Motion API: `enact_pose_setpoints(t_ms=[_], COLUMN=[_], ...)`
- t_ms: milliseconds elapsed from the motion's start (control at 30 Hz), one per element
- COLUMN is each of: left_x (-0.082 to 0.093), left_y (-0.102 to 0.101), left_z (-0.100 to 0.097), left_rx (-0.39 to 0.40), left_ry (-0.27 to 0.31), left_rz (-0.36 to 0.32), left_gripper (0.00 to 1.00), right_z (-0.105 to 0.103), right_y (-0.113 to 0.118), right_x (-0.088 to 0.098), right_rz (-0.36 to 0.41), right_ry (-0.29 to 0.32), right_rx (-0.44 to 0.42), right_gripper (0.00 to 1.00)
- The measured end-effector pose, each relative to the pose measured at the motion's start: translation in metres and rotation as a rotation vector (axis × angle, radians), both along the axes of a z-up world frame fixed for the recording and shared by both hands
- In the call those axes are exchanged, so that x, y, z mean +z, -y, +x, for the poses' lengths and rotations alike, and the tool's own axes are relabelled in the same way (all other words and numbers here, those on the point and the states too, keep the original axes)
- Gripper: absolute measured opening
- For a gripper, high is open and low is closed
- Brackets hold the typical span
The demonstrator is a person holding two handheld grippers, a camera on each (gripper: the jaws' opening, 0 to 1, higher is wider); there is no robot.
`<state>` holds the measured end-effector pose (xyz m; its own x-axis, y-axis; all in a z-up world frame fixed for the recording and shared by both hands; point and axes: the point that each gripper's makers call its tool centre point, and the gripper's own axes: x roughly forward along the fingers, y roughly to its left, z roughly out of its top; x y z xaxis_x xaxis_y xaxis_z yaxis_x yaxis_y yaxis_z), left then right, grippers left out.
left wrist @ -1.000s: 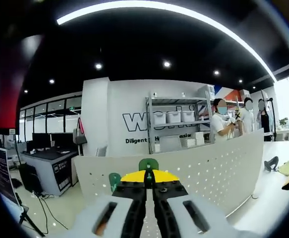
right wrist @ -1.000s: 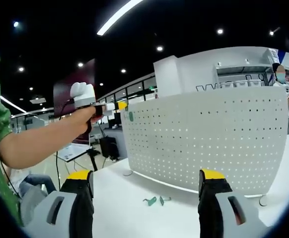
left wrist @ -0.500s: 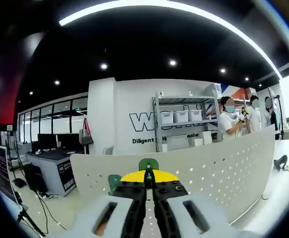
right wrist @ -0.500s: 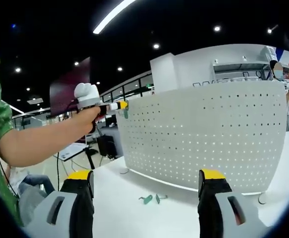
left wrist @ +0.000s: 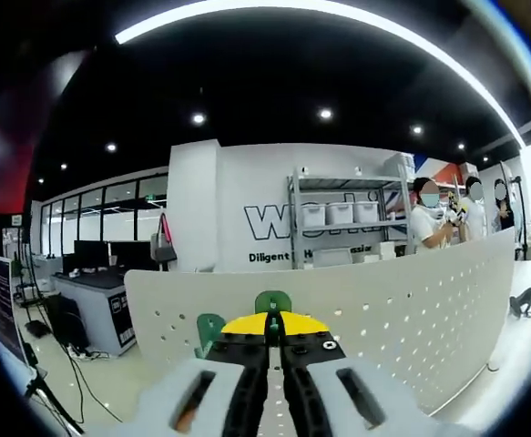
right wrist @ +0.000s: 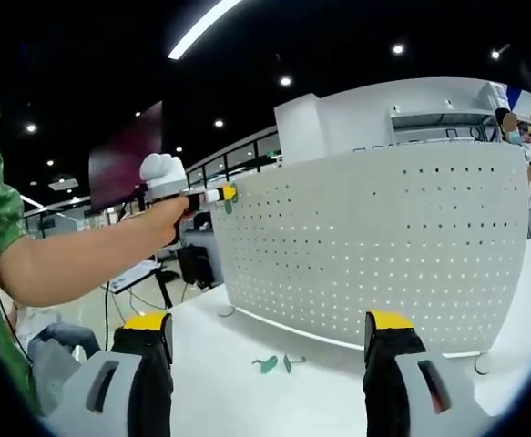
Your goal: Insert the hook assembly into the mounting plate slot until the hook locks in place.
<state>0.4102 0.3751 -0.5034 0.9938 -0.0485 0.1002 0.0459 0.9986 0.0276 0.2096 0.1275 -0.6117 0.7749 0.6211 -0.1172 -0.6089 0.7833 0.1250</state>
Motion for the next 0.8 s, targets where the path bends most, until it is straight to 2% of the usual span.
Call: enact_pose_setpoints(t_ms=[800], left_x=[-0.0067], left_y=[0.0011], left_z=[0.0072], left_rx=[-0.007], left_ry=[-0.009], left_rz=[-0.002], left_gripper=[0.03], right_z=[0.0014], right_y=[0.0044], right_x=[-0.0039], right_rz=[-0.005], right_ry=[-0.012], right_rx=[-0.016], right_gripper=[0.88])
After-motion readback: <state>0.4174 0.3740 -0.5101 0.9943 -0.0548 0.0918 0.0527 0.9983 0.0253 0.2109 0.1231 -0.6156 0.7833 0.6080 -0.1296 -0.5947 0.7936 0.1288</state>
